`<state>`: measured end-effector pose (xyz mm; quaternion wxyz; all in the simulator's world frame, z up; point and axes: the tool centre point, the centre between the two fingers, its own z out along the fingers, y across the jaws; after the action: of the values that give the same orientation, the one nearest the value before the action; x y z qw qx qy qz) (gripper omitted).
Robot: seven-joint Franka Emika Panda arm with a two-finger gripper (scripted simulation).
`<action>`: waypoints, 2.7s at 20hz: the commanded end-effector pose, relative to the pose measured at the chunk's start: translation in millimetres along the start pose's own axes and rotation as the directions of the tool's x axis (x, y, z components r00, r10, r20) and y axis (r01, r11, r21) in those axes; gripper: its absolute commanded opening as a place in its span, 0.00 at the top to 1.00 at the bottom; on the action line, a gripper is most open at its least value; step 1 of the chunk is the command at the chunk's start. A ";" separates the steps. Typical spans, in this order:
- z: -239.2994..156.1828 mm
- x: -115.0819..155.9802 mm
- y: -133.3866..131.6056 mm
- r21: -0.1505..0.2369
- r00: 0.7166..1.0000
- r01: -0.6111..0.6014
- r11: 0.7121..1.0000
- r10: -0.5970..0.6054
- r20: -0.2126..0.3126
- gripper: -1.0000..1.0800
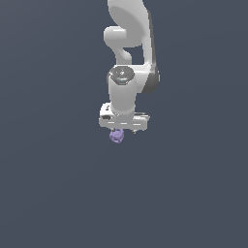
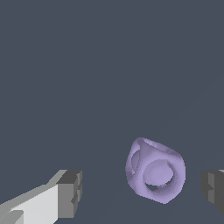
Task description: Pick up the object and move it to a goal position.
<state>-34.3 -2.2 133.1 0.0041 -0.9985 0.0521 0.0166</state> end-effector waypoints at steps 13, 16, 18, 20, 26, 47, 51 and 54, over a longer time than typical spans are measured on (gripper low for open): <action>41.4 -33.1 36.9 0.004 0.952 -0.304 0.953 0.304 -0.031 0.04; 43.8 -35.5 39.4 0.005 0.946 -0.323 0.946 0.323 -0.033 0.04; 44.3 -36.0 39.9 0.005 0.945 -0.327 0.945 0.327 -0.034 0.04; 44.2 -35.5 39.3 0.004 0.946 -0.321 0.947 0.321 -0.033 0.04; 60.1 -35.7 39.5 0.004 0.946 -0.323 0.946 0.323 -0.033 0.04; 94.4 -34.8 40.2 0.005 0.944 -0.327 0.945 0.327 -0.034 1.00; 91.0 -34.3 37.8 0.006 0.945 -0.326 0.945 0.326 -0.034 1.00; 83.5 -33.0 32.7 0.006 0.945 -0.326 0.945 0.326 -0.034 1.00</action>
<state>-74.7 -33.2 46.5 0.0002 -0.9762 0.2169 0.0003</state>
